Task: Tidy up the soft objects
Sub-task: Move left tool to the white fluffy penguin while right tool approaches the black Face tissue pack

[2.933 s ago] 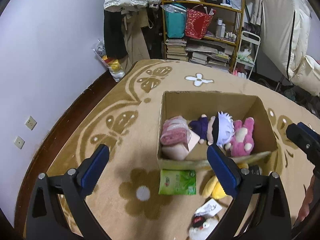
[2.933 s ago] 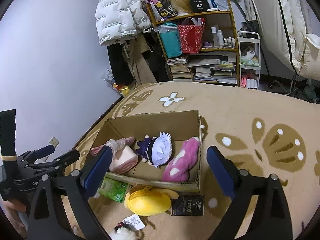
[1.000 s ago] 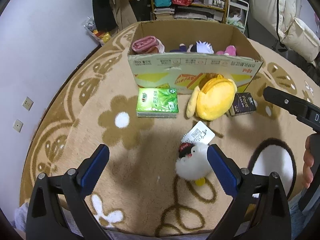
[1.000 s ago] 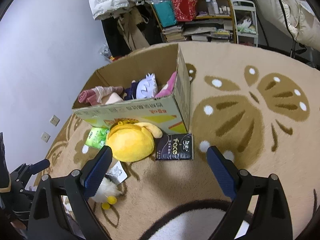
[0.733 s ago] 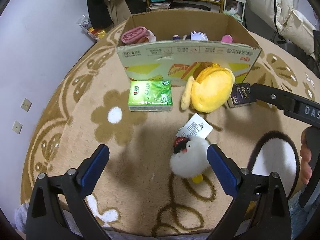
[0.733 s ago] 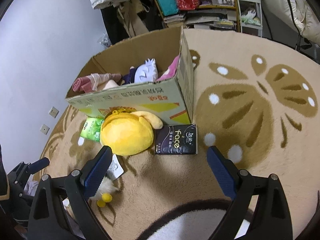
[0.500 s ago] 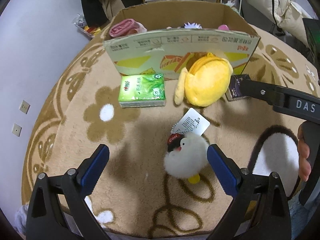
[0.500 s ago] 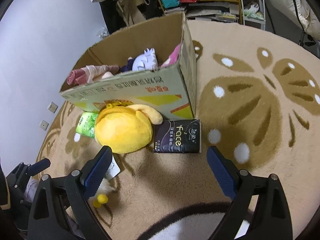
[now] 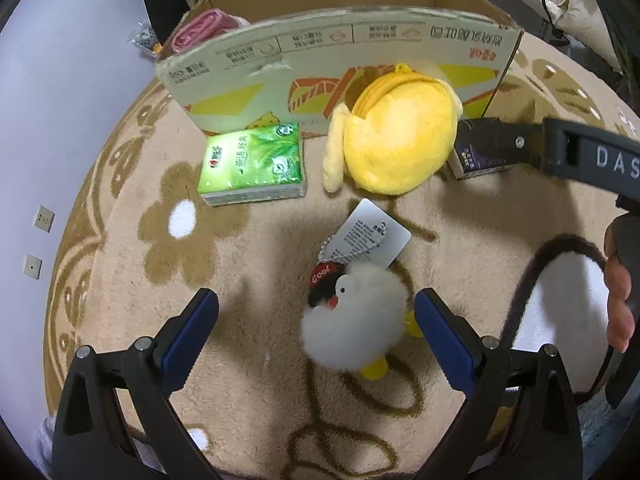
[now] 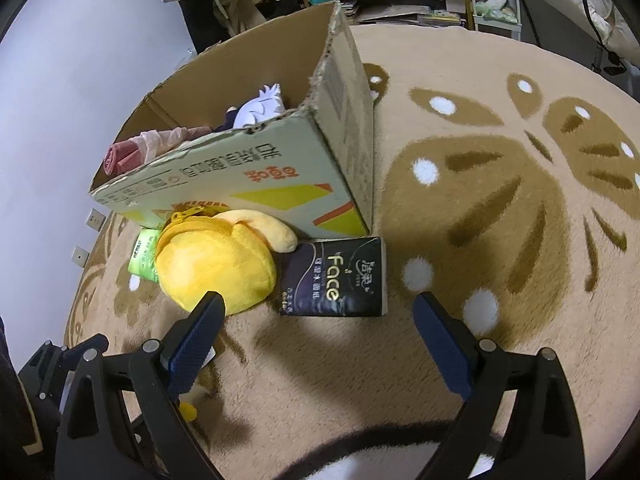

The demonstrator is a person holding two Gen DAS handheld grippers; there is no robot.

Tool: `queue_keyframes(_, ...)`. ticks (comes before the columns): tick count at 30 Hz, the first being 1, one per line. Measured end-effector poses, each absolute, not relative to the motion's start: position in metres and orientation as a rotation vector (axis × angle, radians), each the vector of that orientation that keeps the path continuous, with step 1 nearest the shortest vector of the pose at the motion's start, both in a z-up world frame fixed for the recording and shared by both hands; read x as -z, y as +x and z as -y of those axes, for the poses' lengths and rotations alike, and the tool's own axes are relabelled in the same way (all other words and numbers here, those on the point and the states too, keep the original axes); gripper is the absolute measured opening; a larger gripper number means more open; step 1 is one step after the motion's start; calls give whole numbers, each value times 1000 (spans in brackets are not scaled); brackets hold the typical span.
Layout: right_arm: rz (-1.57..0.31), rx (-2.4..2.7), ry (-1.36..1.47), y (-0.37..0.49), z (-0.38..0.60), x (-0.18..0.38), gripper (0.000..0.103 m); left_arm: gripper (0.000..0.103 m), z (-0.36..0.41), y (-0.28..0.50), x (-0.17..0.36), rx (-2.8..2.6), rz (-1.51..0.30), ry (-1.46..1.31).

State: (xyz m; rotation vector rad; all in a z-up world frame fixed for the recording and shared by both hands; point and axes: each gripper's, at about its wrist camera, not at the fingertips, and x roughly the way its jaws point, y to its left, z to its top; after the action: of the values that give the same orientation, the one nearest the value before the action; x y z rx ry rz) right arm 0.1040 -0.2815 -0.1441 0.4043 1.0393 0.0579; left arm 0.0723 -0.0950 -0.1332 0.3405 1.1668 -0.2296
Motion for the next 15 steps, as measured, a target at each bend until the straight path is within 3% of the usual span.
queue_keyframes(15,-1068,-34,419,113,292,157,100,97,100,79,164,196,-1235,394)
